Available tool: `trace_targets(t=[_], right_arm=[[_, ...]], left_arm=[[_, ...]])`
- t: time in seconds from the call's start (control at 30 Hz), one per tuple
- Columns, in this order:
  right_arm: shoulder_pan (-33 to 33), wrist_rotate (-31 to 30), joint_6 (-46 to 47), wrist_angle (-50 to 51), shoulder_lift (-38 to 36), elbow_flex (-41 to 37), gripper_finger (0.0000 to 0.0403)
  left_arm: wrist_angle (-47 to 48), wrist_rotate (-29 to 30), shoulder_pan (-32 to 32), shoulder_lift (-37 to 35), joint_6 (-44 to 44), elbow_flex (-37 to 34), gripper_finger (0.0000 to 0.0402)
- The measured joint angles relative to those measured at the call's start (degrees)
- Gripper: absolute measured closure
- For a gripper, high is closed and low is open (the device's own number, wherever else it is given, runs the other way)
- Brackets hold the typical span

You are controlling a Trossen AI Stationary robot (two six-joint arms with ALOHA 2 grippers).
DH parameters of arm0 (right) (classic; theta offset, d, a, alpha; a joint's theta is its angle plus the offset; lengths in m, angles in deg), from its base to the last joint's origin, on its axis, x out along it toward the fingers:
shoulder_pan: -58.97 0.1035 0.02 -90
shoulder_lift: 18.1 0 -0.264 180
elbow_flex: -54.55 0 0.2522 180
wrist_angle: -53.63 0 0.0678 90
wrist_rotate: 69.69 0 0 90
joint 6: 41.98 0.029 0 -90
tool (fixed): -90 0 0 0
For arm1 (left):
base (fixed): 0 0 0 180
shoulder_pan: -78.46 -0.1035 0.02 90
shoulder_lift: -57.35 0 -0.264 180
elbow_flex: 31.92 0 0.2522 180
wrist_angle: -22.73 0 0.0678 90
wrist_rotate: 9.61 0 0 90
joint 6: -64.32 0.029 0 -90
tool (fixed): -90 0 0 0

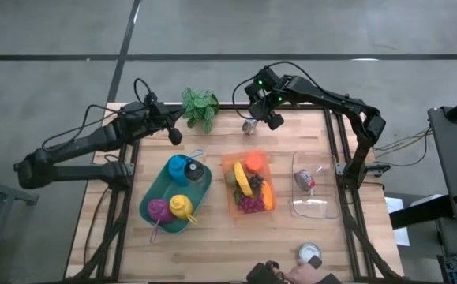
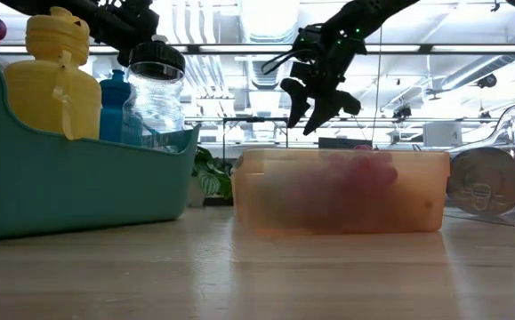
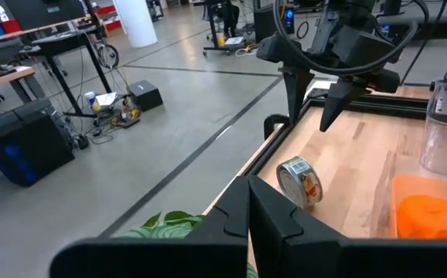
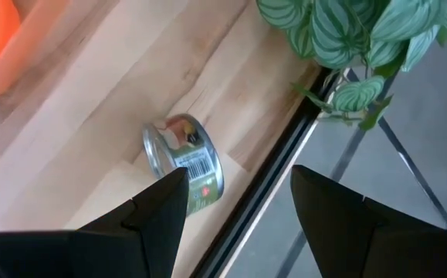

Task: Pick & Place Food Item
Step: Put the top green tuna can into the transparent bin

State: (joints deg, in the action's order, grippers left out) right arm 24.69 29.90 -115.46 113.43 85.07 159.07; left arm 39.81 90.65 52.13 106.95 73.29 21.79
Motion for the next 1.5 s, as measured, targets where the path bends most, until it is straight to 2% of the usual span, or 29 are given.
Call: trace_targets(t=[0.23,0.57,0.83,1.5], right_arm=[[0.82,5.49,-0.04,0.11,0.0,-0.02,0.0177],[1.66,5.45,-0.84,0.26,3.14,-0.24,0.0177],[1.64,5.48,-6.07,0.08,3.67,-0.31,0.0177],[1.29,5.46,-6.07,-1.84,3.67,-0.48,0.0177]], left_arm=[[0.0,0.0,0.0,0.0,0.0,0.0,0.0399],[-0.01,0.0,0.0,0.0,0.0,0.0,0.0399],[1.17,0.0,0.0,0.0,-0.02,0.0,0.0399],[2.31,0.0,0.0,0.02,-0.02,0.0,0.0399]])
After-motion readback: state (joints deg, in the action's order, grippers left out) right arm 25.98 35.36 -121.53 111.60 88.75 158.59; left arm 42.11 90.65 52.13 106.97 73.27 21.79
